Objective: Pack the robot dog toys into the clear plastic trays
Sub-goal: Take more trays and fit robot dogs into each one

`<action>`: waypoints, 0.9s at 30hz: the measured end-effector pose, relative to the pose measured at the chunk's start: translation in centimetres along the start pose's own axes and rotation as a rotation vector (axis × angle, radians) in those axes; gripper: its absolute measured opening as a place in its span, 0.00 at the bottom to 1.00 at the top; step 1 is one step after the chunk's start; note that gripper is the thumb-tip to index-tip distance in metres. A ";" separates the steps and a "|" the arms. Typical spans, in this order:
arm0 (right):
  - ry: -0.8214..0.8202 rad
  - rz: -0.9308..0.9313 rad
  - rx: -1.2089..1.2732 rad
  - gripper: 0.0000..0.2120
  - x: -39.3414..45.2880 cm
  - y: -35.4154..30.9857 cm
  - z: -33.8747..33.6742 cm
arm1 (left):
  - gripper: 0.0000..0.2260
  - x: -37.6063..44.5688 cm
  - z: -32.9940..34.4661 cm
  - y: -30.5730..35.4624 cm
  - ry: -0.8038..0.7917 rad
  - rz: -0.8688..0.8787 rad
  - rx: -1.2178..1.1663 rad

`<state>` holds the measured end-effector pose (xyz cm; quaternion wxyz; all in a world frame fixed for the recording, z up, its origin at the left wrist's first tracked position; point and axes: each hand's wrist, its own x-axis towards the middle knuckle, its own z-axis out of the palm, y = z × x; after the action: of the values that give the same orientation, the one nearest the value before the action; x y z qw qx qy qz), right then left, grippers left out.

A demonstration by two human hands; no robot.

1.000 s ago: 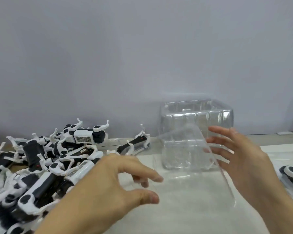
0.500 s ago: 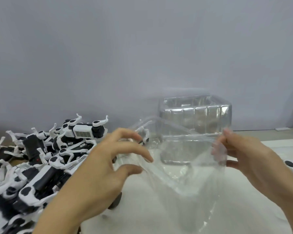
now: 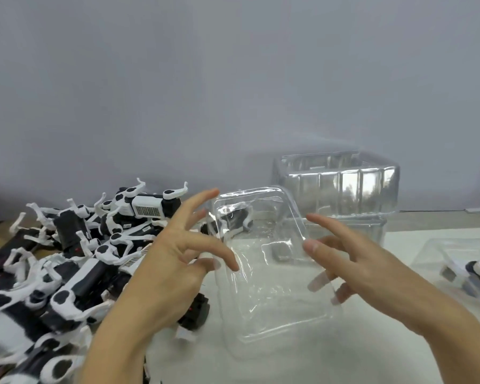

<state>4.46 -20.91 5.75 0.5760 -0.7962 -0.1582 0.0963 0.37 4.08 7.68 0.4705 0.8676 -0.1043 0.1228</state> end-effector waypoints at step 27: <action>0.424 -0.102 0.117 0.28 -0.2 -4.9 4.4 | 0.08 -0.4 -2.9 0.2 0.378 0.060 -0.428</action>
<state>2.15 -15.67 8.97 0.6456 -0.7549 -0.0680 -0.0934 -0.37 6.42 9.24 0.6501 0.7069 -0.0639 0.2712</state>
